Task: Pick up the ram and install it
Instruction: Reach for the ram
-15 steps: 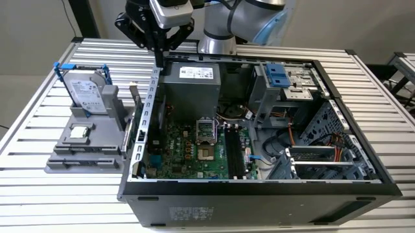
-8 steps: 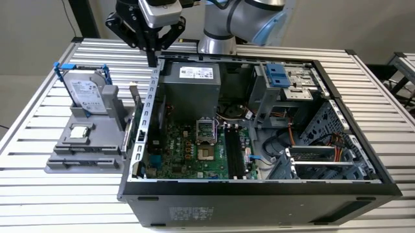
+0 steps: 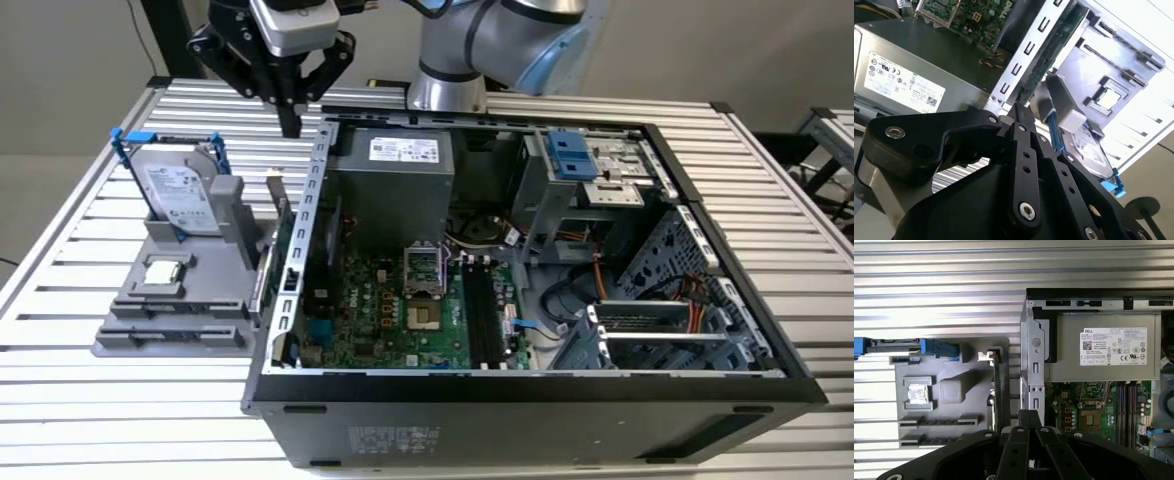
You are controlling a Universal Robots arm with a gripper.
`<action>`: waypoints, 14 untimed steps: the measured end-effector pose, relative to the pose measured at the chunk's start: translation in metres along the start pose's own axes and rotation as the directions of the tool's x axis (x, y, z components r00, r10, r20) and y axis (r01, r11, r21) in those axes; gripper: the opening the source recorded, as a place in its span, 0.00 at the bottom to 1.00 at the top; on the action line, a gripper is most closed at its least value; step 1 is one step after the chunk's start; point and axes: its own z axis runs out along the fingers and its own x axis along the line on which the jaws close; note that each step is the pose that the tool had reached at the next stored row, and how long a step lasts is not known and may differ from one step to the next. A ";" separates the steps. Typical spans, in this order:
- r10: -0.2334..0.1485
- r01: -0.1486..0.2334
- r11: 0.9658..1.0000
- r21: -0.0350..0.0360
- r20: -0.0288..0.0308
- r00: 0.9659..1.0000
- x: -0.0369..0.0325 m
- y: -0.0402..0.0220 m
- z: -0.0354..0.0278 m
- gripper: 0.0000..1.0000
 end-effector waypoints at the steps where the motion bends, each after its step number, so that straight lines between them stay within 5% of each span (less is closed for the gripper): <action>1: 0.000 0.000 1.000 0.000 0.000 1.000 0.0019 -0.0001 -0.0001 0.00; 14: -0.001 0.001 1.000 0.000 0.000 1.000 0.0266 -0.0011 -0.0006 0.00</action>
